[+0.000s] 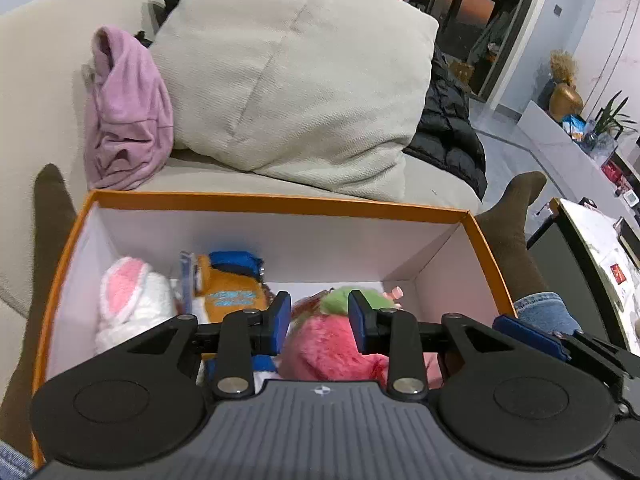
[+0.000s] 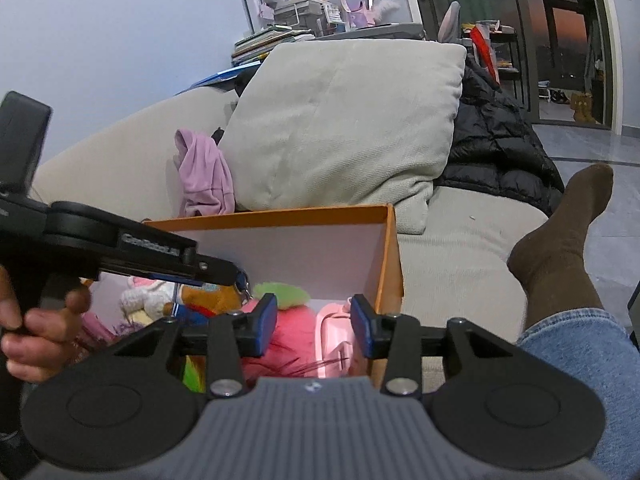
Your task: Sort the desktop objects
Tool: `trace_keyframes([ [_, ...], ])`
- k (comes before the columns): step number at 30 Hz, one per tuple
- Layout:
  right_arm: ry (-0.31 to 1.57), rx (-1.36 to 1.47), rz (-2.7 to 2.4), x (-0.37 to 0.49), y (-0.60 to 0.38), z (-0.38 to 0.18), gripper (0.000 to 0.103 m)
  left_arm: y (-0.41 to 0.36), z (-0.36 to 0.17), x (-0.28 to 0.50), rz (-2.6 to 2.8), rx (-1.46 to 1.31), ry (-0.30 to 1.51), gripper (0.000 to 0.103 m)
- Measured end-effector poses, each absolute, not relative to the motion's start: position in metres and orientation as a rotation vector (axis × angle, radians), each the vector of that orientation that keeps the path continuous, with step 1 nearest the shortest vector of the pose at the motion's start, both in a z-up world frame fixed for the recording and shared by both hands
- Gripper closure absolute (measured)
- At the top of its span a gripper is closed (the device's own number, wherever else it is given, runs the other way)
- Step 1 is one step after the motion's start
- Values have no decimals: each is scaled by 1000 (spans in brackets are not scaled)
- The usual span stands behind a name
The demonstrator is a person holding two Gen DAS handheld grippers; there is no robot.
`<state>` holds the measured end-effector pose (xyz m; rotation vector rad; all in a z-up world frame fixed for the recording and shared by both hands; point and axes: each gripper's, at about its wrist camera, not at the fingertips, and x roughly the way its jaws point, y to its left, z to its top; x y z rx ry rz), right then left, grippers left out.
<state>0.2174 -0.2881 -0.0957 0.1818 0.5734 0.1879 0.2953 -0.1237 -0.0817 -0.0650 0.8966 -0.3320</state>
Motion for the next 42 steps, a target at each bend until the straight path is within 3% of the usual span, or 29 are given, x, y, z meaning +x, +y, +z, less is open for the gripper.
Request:
trace_keyframes([
  [17,492,104,184,188,-255,-78,52,-78,-42,194,-256,-80,673,67],
  [19,472,95,183,182,-251,-73,49,-72,-37,186,-250,-85,649,62],
  [21,457,98,186,178,-249,-67,45,-68,-32,180,-256,-92,621,47],
  [26,431,103,182,168,-245,-55,40,-65,-29,169,-267,-90,582,45],
  [28,440,105,171,164,-244,-55,38,-65,-30,164,-271,-92,573,36],
  [31,484,108,151,161,-242,-57,38,-69,-34,161,-281,-66,579,30],
  [38,602,141,122,166,-239,-59,37,-72,-45,164,-196,-36,565,28],
  [42,602,170,118,166,-243,-64,28,-71,-50,167,-172,-51,558,27],
])
